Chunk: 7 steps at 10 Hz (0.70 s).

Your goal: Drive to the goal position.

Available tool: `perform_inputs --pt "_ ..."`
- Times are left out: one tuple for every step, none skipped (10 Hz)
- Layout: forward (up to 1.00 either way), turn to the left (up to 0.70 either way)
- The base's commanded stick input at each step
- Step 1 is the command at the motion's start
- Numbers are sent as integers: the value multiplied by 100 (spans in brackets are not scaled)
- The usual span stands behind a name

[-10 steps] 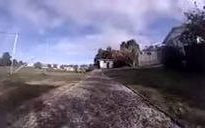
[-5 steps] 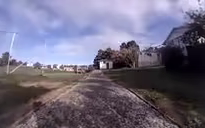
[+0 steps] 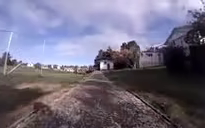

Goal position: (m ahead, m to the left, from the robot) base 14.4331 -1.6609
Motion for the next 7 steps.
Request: perform_inputs --pt "70 0" --pt "70 0" --pt "70 0" --pt "70 0" --pt "70 0" --pt "70 0" --pt "70 0"
